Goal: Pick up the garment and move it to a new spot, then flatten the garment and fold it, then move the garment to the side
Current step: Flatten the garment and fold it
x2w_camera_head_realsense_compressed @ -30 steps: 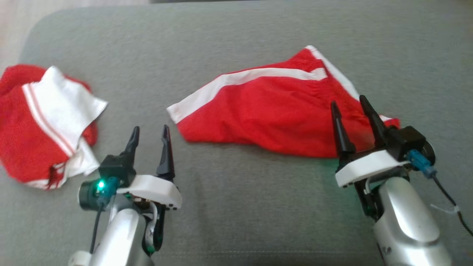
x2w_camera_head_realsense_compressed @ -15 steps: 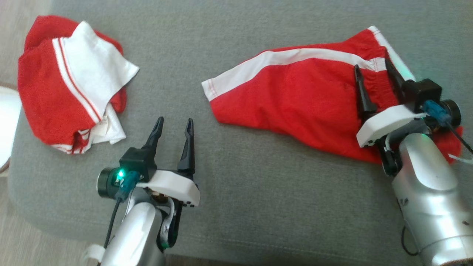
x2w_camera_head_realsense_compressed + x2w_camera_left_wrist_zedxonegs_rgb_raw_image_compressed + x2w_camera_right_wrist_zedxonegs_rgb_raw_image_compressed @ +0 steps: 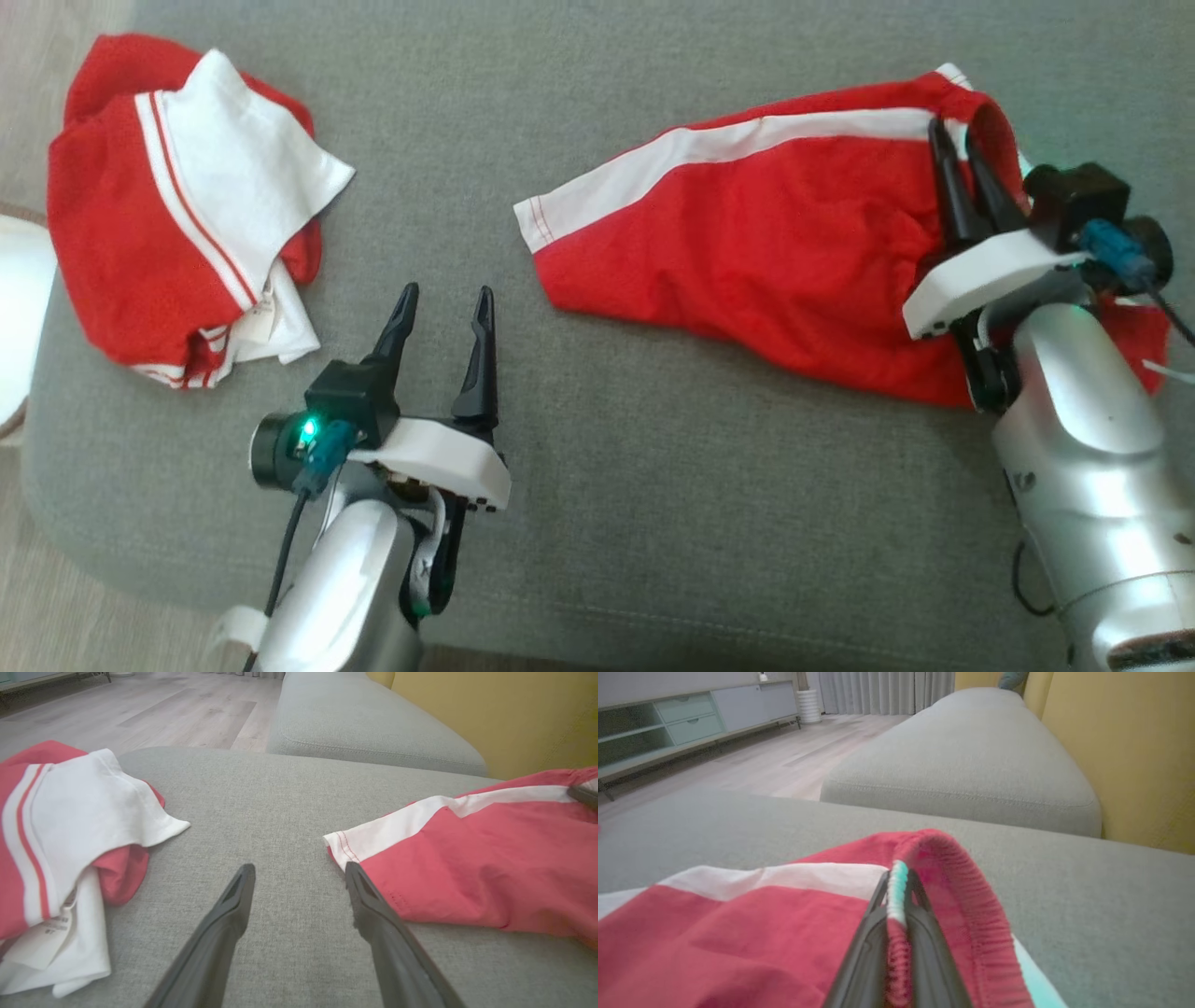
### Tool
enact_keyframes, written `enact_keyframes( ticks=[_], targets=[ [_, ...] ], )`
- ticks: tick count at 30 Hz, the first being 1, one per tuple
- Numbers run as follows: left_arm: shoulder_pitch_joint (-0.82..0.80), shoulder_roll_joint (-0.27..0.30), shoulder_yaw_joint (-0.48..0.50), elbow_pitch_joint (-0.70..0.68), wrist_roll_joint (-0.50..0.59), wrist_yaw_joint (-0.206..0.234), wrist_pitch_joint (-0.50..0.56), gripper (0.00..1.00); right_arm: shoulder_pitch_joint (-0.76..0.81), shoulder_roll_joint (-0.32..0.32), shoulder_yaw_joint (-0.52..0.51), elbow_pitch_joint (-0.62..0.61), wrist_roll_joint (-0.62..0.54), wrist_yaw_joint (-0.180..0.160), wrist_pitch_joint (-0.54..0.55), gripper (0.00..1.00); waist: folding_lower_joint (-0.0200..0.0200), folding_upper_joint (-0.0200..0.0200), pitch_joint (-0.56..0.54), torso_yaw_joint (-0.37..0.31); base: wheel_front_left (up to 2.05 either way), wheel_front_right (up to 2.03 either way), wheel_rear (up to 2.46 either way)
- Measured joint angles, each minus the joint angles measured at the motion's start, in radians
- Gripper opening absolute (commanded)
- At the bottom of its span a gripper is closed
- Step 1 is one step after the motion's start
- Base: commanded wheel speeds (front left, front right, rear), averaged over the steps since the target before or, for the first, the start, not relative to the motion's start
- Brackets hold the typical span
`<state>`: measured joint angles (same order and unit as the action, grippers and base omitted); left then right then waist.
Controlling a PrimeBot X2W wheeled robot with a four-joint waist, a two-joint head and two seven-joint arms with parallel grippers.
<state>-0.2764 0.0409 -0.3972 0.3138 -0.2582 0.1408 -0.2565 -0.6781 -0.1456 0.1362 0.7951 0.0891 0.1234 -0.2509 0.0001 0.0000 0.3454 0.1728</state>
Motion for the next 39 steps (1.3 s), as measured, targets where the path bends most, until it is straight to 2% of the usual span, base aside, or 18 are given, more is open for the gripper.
enact_keyframes(
  ticks=[7,15,19,24,25,27,33,39],
  targets=[
    [0.024,0.000,0.025,0.020,0.002,-0.008,0.000,1.00,0.037,0.000,0.025,-0.132,0.082,0.000,0.000,0.00,-0.0001,0.0000,-0.088,-0.042,0.00,0.00,0.00],
    [0.117,0.002,0.072,0.048,0.009,-0.018,0.000,1.00,0.271,-0.027,0.153,-0.265,0.213,0.000,0.000,0.00,-0.0001,0.0000,-0.185,-0.151,0.00,0.00,0.00],
    [0.122,0.002,0.089,0.049,0.011,-0.025,0.000,1.00,0.372,-0.055,0.185,-0.316,0.260,0.000,0.000,0.00,-0.0001,0.0000,-0.214,-0.214,0.00,0.00,0.00],
    [0.125,0.002,0.097,0.054,0.019,-0.028,0.000,1.00,0.442,-0.061,0.196,-0.317,0.272,0.000,0.000,0.00,-0.0001,0.0000,-0.227,-0.269,0.00,0.00,0.00],
    [0.125,0.001,0.099,0.057,0.019,-0.031,0.000,1.00,0.453,-0.062,0.197,-0.304,0.268,0.000,0.000,0.06,-0.0001,0.0001,-0.228,-0.280,0.00,0.00,0.00],
    [0.125,0.001,0.106,0.067,0.020,-0.036,0.000,1.00,0.465,-0.059,0.180,-0.268,0.262,0.000,0.000,1.00,-0.0001,0.0001,-0.225,-0.298,0.00,0.00,0.00],
    [0.082,0.002,0.098,0.105,0.020,-0.059,0.000,1.00,0.454,-0.016,0.046,-0.250,0.160,0.000,0.000,1.00,-0.0001,0.0001,-0.180,-0.323,0.00,0.00,0.00],
    [-0.112,0.000,0.050,0.151,0.007,-0.081,0.000,1.00,0.414,0.037,-0.050,-0.313,0.074,0.000,0.000,1.00,-0.0001,0.0000,-0.116,-0.328,0.00,0.00,0.00]
  ],
)
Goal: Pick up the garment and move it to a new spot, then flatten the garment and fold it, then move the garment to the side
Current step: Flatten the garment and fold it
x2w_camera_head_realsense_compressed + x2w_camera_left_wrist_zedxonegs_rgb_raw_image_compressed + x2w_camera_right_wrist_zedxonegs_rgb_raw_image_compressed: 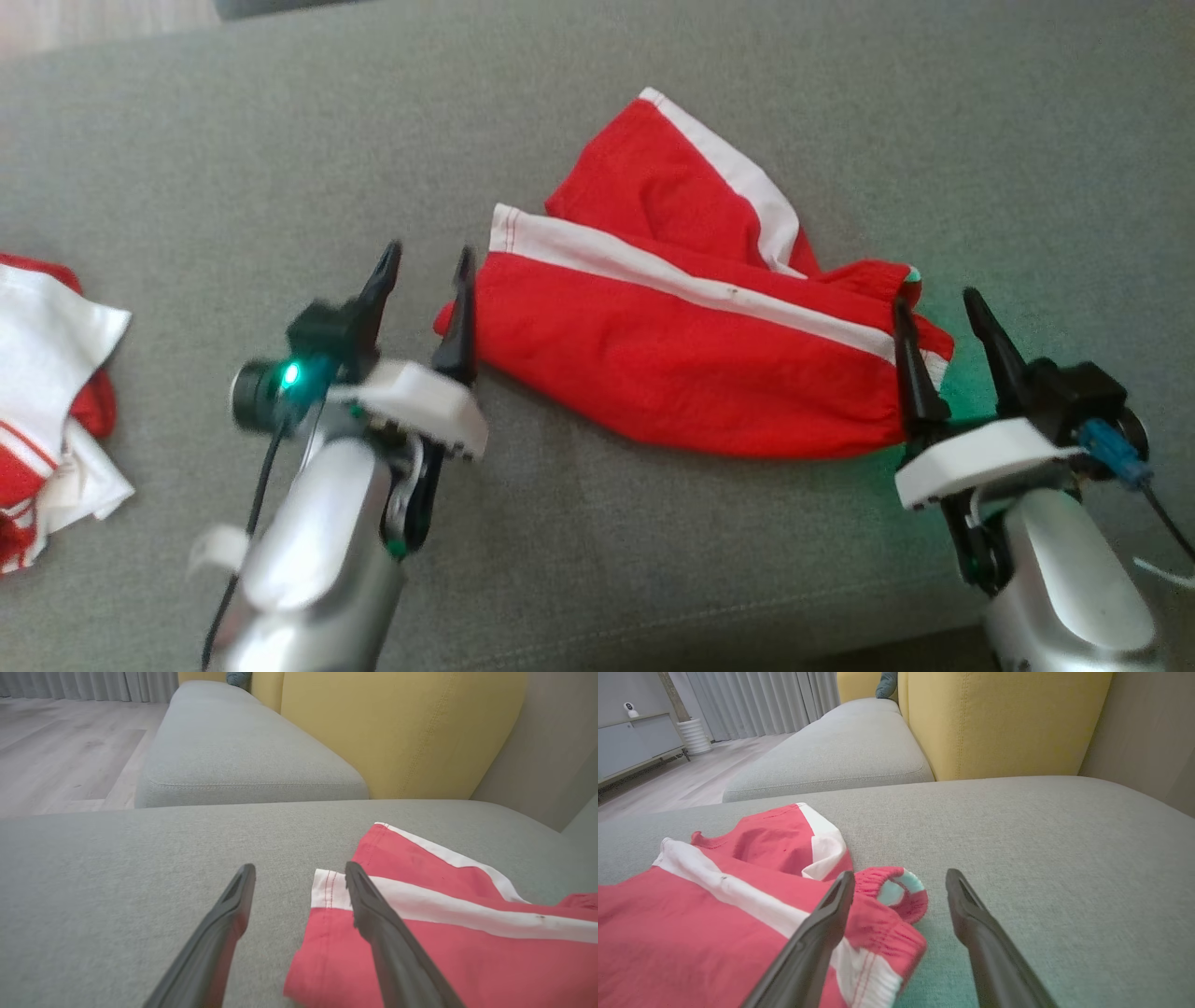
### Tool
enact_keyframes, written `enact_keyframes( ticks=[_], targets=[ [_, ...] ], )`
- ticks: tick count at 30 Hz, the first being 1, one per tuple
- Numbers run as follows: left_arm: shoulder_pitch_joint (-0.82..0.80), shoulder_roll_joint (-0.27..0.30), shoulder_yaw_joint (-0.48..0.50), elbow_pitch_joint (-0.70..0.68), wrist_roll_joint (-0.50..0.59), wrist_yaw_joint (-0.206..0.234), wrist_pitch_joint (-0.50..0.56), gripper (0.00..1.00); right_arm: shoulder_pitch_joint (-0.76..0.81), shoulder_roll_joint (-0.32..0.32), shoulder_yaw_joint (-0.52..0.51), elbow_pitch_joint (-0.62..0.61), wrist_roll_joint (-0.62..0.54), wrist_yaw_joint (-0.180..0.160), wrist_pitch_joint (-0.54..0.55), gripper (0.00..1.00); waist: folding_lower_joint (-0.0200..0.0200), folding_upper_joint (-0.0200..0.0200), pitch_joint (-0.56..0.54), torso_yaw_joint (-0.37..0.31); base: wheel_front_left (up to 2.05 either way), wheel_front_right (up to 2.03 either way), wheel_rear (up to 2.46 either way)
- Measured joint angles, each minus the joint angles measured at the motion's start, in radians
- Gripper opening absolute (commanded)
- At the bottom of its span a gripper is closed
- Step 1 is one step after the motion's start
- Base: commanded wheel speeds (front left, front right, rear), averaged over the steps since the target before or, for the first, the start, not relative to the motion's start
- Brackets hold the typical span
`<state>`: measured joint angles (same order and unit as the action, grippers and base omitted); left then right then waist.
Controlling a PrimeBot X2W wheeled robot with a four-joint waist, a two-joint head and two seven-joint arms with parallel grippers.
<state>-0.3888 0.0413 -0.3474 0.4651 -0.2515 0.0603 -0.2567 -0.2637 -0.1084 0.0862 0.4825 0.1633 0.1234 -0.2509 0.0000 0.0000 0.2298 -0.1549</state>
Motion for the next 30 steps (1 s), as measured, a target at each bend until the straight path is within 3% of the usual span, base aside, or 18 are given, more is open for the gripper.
enact_keyframes(
  ticks=[8,15,16,17,18,24,30],
  targets=[
    [-0.173,-0.005,-0.077,0.257,-0.047,-0.026,0.000,1.00,-0.040,0.030,0.003,-0.047,-0.024,0.000,0.000,1.00,0.0001,0.0000,0.073,-0.024,0.00,0.00,0.00],
    [-0.233,-0.007,-0.197,0.382,-0.052,-0.044,-0.002,1.00,-0.059,0.034,0.000,-0.061,-0.029,0.000,0.000,1.00,0.0001,0.0000,0.094,-0.036,0.00,0.00,0.00],
    [-0.235,-0.007,-0.212,0.393,-0.059,-0.044,-0.002,0.91,-0.059,0.034,-0.002,-0.060,-0.030,0.000,0.000,1.00,0.0001,0.0000,0.090,-0.034,0.00,0.00,0.00],
    [-0.237,-0.007,-0.224,0.402,-0.070,-0.041,-0.002,0.39,-0.059,0.034,-0.005,-0.056,-0.032,0.000,0.000,1.00,0.0001,0.0000,0.085,-0.030,0.00,0.00,0.00],
    [-0.236,-0.007,-0.230,0.408,-0.082,-0.032,-0.003,0.00,-0.059,0.034,-0.009,-0.053,-0.032,0.000,0.000,1.00,0.0001,0.0000,0.079,-0.026,0.00,0.00,0.00],
    [-0.166,-0.009,-0.219,0.356,-0.148,0.024,0.000,0.00,-0.051,0.033,-0.035,-0.048,-0.040,0.000,0.000,1.00,0.0001,0.0000,0.032,0.016,0.00,0.00,0.00],
    [-0.020,-0.009,-0.101,0.276,-0.149,0.082,0.000,0.00,-0.015,0.034,-0.032,-0.036,-0.040,0.000,0.000,1.00,0.0000,0.0000,-0.032,0.081,0.00,0.00,0.00]
  ],
)
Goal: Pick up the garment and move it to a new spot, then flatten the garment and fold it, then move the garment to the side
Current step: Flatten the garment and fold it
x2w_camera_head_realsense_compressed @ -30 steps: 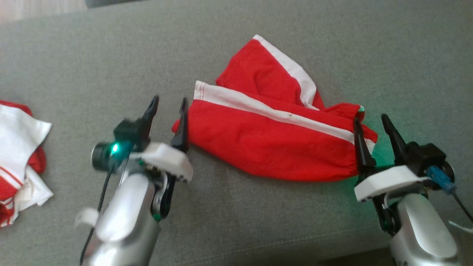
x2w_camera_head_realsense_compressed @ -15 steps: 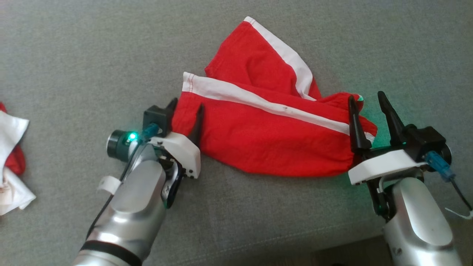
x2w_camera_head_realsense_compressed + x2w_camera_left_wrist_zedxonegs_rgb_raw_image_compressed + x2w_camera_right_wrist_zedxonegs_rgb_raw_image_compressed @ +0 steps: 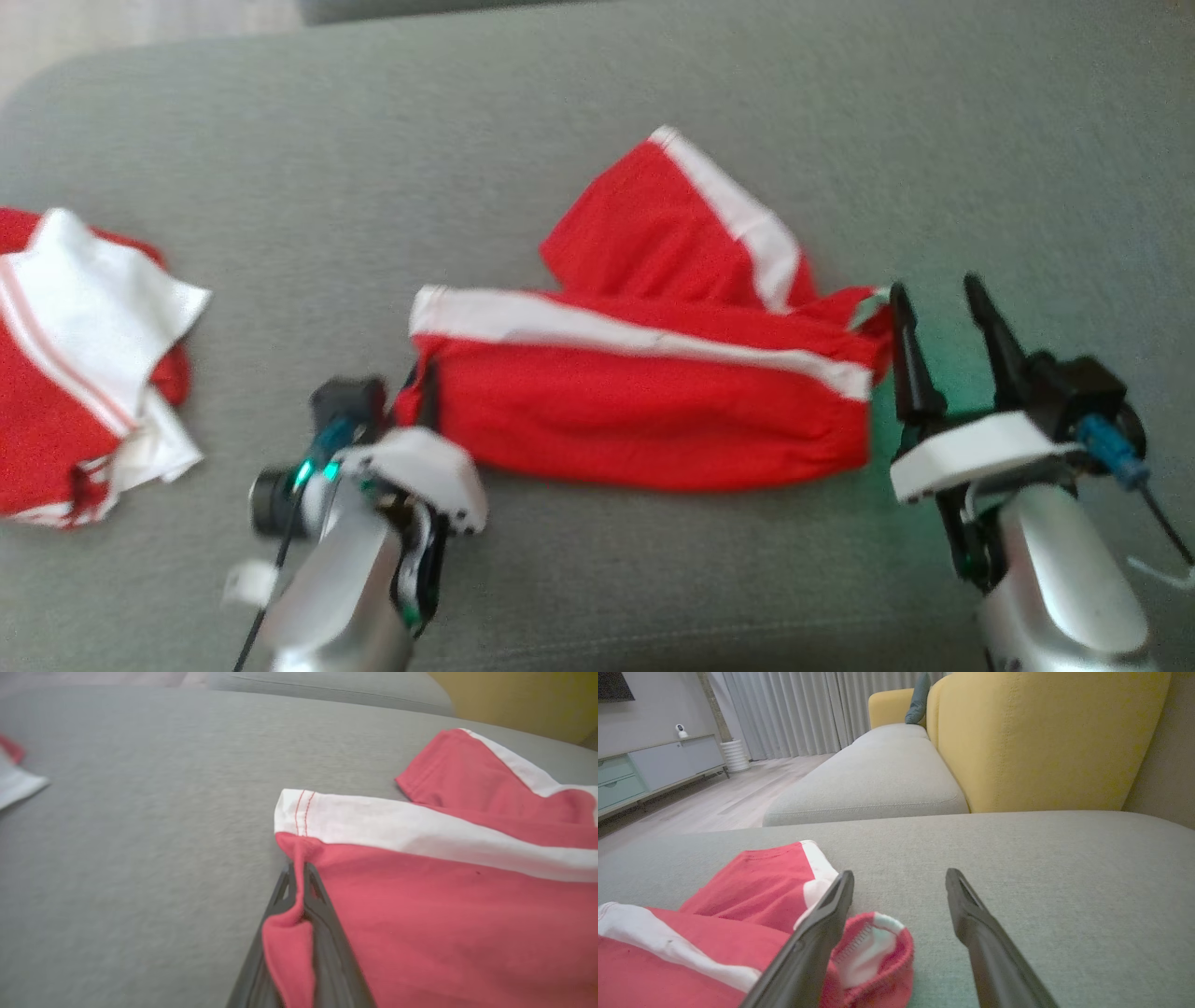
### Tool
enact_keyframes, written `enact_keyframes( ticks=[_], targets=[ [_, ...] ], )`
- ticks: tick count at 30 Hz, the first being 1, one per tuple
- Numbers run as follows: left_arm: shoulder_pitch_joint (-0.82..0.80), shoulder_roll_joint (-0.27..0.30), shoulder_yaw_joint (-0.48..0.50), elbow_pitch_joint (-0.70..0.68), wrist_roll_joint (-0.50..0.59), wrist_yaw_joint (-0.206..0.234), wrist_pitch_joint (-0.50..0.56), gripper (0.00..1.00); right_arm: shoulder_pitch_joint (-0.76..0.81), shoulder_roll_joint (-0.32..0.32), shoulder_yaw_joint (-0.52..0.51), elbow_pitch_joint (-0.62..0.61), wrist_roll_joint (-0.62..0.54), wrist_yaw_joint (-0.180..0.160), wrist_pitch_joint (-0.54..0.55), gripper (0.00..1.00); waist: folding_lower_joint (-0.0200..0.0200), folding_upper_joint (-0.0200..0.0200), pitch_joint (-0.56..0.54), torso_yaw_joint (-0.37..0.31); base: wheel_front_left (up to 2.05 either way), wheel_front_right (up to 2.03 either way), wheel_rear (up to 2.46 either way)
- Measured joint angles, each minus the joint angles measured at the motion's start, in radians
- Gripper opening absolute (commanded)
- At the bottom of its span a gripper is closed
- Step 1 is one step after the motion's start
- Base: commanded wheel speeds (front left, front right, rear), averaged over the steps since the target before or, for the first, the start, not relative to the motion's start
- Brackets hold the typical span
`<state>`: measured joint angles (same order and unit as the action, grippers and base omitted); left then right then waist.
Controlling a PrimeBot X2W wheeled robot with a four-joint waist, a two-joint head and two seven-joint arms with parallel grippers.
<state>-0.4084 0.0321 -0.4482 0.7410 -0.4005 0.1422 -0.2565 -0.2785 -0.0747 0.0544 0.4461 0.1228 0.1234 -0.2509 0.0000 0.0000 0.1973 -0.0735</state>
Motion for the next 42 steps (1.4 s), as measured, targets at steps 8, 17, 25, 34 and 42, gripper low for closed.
enact_keyframes(
  ticks=[8,17,25,34,42],
  targets=[
    [0.175,0.002,0.130,-0.108,0.033,0.025,0.000,1.00,0.025,0.003,0.043,0.012,0.000,0.000,0.000,1.00,0.0000,0.0000,-0.075,0.073,0.00,0.00,0.00],
    [0.264,0.004,0.219,-0.255,0.151,0.024,0.000,1.00,0.075,0.012,0.127,0.020,0.032,0.000,0.000,1.00,0.0000,0.0000,-0.130,0.069,0.00,0.00,0.00],
    [0.285,0.004,0.236,-0.273,0.162,0.006,0.000,1.00,0.108,0.016,0.192,0.086,0.072,0.000,0.000,1.00,0.0000,0.0000,-0.132,0.056,0.00,0.00,0.00],
    [0.280,0.004,0.206,-0.257,0.158,-0.010,0.000,1.00,0.098,0.019,0.233,0.138,0.123,0.000,0.000,1.00,0.0000,0.0000,-0.100,0.077,0.00,0.00,0.00],
    [0.259,0.004,0.202,-0.256,0.143,-0.010,0.000,1.00,0.062,0.019,0.227,0.105,0.135,0.000,0.000,0.00,0.0000,0.0000,-0.071,0.080,0.00,0.00,0.00]
  ],
)
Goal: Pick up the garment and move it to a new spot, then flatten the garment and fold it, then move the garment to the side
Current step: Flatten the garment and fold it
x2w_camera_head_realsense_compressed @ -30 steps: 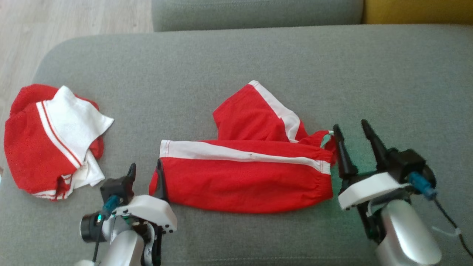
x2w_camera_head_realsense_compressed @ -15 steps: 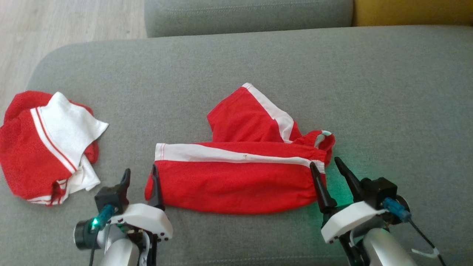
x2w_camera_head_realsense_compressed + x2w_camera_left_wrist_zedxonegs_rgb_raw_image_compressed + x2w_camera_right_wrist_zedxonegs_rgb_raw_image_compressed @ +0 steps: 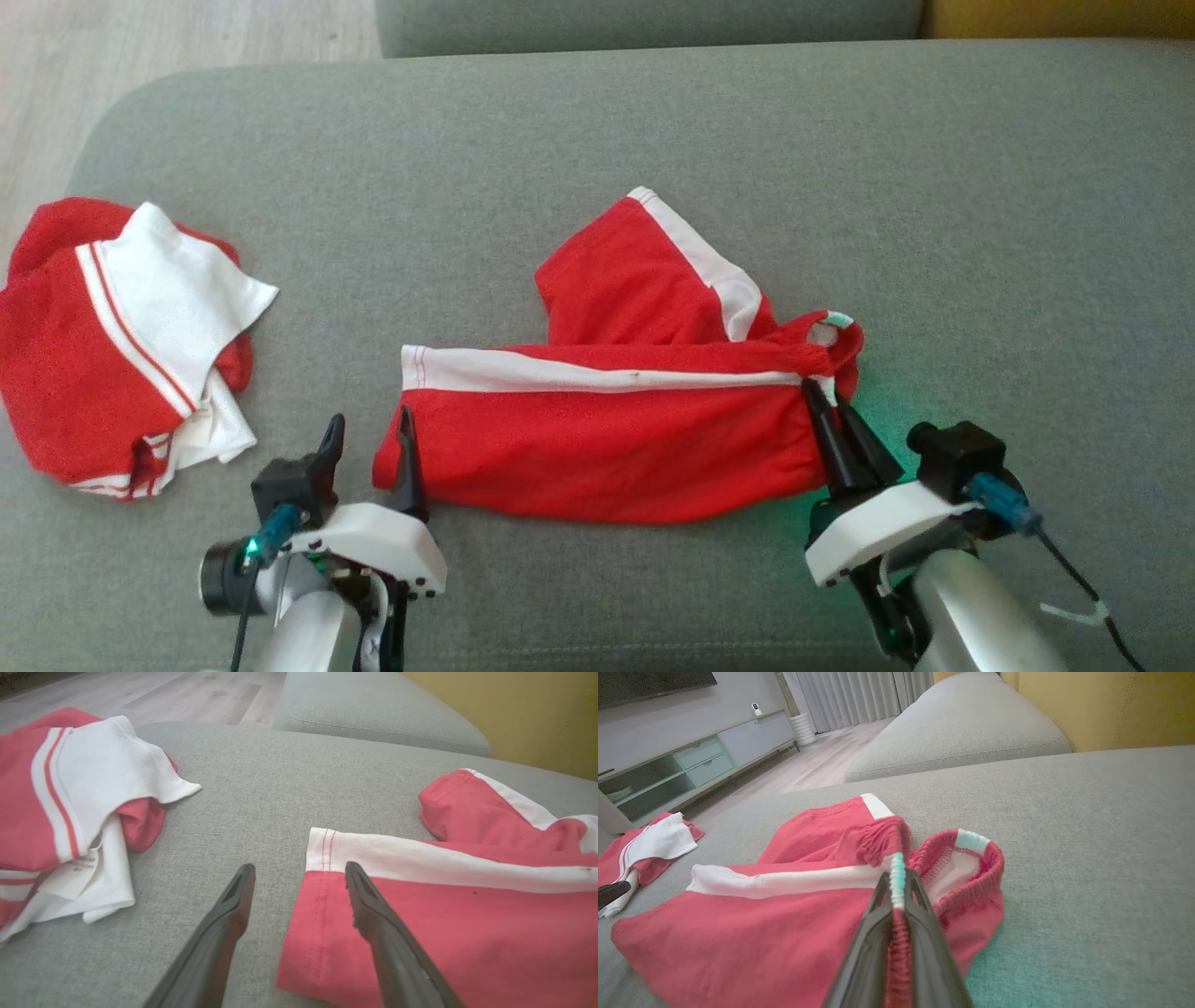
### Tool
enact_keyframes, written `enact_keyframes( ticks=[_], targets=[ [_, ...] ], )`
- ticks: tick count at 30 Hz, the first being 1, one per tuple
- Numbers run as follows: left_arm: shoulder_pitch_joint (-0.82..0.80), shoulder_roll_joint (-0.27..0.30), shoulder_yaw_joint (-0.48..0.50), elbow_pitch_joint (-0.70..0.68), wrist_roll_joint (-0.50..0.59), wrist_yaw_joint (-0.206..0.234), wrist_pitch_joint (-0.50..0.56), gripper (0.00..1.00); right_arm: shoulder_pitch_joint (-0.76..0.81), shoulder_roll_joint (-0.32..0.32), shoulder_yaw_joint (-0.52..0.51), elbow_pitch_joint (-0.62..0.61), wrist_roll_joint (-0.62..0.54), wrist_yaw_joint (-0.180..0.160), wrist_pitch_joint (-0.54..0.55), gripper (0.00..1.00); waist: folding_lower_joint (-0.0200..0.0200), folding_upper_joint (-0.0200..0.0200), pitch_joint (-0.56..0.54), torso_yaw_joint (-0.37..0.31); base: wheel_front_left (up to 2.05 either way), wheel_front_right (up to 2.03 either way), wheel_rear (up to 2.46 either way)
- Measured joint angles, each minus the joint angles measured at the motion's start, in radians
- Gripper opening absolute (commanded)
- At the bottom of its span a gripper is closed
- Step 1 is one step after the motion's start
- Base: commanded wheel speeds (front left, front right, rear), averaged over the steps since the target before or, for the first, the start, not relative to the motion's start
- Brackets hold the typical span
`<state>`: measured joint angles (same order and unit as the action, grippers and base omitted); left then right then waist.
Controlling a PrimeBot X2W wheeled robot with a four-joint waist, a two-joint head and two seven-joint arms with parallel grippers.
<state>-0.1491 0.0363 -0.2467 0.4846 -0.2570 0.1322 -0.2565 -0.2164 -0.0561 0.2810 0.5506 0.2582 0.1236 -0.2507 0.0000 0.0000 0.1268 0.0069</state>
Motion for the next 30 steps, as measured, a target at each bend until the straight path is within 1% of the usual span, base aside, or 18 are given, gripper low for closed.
enact_keyframes(
  ticks=[6,9,12,14,17,19,21,24,30],
  targets=[
    [-0.006,0.000,-0.003,0.003,-0.007,-0.001,0.000,1.00,0.002,-0.001,-0.047,-0.031,-0.005,0.000,0.000,0.00,0.0000,0.0000,0.008,-0.018,0.00,0.00,0.00],
    [-0.006,0.000,-0.015,0.005,-0.022,-0.011,0.000,1.00,0.002,-0.020,-0.076,-0.036,-0.022,0.000,0.000,0.00,0.0000,0.0000,0.008,-0.030,0.00,0.00,0.00],
    [-0.013,0.000,-0.039,0.005,-0.057,-0.040,0.000,1.00,0.002,-0.045,-0.097,-0.036,-0.037,0.000,0.000,0.00,0.0000,0.0000,0.014,-0.039,0.00,0.00,0.00],
    [-0.028,0.000,-0.049,0.003,-0.085,-0.056,0.000,1.00,0.001,-0.053,-0.099,-0.035,-0.039,0.000,0.000,0.04,0.0000,0.0000,0.021,-0.045,0.00,0.00,0.00],
    [-0.063,0.001,-0.076,0.010,-0.140,-0.102,0.000,1.00,0.000,-0.052,-0.095,-0.035,-0.039,0.000,0.000,0.04,0.0000,0.0000,0.036,-0.052,0.00,0.00,0.00],
    [-0.094,0.001,-0.096,0.038,-0.165,-0.128,0.000,1.00,0.000,-0.052,-0.092,-0.034,-0.039,0.000,0.000,0.00,0.0001,0.0000,0.044,-0.057,0.00,0.00,0.00],
    [-0.131,0.000,-0.113,0.096,-0.162,-0.147,0.000,1.00,0.000,-0.051,-0.086,-0.033,-0.039,0.000,0.000,0.00,0.0001,0.0000,0.051,-0.062,0.00,0.00,0.00],
    [-0.178,0.000,-0.112,0.161,-0.158,-0.166,0.000,1.00,-0.004,-0.049,-0.077,-0.031,-0.039,0.000,0.000,0.00,0.0001,0.0000,0.065,-0.071,0.00,0.00,0.00],
    [-0.237,0.000,-0.092,0.227,-0.156,-0.202,0.000,1.00,-0.030,-0.043,-0.060,-0.030,-0.038,0.000,0.000,0.00,0.0001,0.0000,0.085,-0.088,0.00,0.00,0.00]
  ],
)
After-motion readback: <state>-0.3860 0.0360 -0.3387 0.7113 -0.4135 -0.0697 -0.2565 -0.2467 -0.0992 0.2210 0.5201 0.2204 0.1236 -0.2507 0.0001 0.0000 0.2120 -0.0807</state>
